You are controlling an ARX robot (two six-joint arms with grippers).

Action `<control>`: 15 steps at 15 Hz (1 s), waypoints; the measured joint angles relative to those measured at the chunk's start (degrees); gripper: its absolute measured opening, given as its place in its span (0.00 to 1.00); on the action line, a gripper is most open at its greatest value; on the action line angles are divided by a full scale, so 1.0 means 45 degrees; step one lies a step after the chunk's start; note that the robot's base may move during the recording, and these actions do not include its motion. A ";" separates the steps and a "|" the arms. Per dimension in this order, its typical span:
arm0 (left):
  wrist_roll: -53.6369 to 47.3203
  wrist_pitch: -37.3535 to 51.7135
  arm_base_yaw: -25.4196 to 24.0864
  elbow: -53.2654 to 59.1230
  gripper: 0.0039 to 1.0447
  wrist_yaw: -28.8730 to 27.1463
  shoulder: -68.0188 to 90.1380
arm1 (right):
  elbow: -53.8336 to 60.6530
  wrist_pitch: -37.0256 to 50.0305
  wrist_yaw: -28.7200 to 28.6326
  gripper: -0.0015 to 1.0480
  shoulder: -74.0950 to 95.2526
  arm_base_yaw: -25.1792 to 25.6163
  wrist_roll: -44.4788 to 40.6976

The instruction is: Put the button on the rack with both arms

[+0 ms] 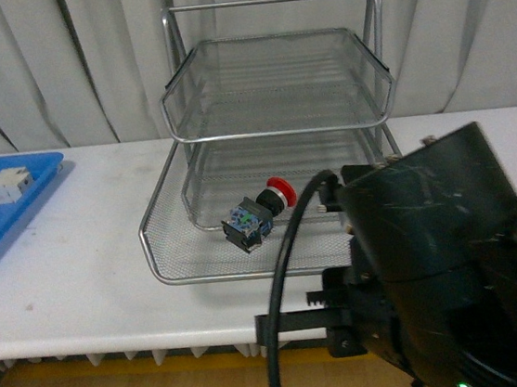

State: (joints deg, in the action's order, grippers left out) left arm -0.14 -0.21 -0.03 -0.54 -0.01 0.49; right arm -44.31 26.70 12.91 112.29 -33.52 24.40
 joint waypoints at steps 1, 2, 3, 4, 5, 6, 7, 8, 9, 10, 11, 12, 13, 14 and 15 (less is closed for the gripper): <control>0.0000 0.0000 0.0000 0.0000 0.94 -0.0005 0.0000 | -0.0563 -0.0097 0.0413 0.02 0.0369 -0.0165 0.0053; 0.0000 0.0000 0.0000 0.0000 0.94 0.0000 0.0000 | -0.1078 -0.0049 0.0772 0.02 0.0782 -0.0233 0.0039; 0.0000 0.0000 0.0000 0.0000 0.94 -0.0005 0.0000 | -0.1598 -0.0053 0.1292 0.02 0.1273 -0.0228 -0.0034; 0.0000 0.0000 0.0000 0.0000 0.94 -0.0005 0.0000 | -0.2035 -0.0107 0.1583 0.02 0.1666 -0.0219 -0.0180; 0.0000 -0.0005 0.0000 0.0000 0.94 -0.0005 0.0000 | -0.2458 -0.0233 0.1812 0.02 0.1962 -0.0214 -0.0350; 0.0000 0.0000 0.0000 0.0000 0.94 0.0000 0.0000 | -0.2968 -0.0209 0.1962 0.02 0.2268 -0.0180 -0.0525; 0.0000 -0.0005 0.0000 0.0000 0.94 0.0000 0.0000 | -0.3546 -0.0325 0.2093 0.02 0.2531 -0.0087 -0.0685; 0.0000 0.0000 0.0000 0.0000 0.94 -0.0005 0.0000 | -0.3959 -0.0160 0.2283 0.02 0.2720 0.0049 -0.0918; 0.0000 -0.0005 0.0000 0.0000 0.94 -0.0005 0.0000 | -0.4430 -0.0296 0.2322 0.02 0.2905 0.0141 -0.1132; 0.0000 -0.0005 0.0000 0.0000 0.94 -0.0005 0.0000 | -0.4949 -0.0447 0.2438 0.02 0.3177 0.0301 -0.1341; 0.0000 0.0000 0.0000 0.0000 0.94 0.0000 0.0000 | -0.5527 -0.0510 0.2560 0.02 0.3560 0.0457 -0.1588; 0.0000 -0.0005 0.0000 0.0000 0.94 0.0000 0.0000 | -0.6193 -0.0515 0.2735 0.02 0.4041 0.0646 -0.1826; 0.0000 -0.0005 0.0000 0.0000 0.94 0.0000 0.0000 | -0.7087 -0.0005 0.2943 0.02 0.4731 0.0918 -0.2259; 0.0000 0.0000 0.0000 0.0000 0.94 0.0000 0.0000 | -0.6470 0.1545 0.2463 0.02 0.4556 0.1059 -0.2482; 0.0000 -0.0005 0.0000 0.0000 0.94 -0.0005 0.0000 | -0.5396 0.2259 0.2181 0.02 0.4036 0.1117 -0.2433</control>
State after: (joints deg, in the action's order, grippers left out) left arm -0.14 -0.23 -0.03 -0.54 -0.03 0.49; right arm -68.60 36.86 22.72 130.45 -28.49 13.45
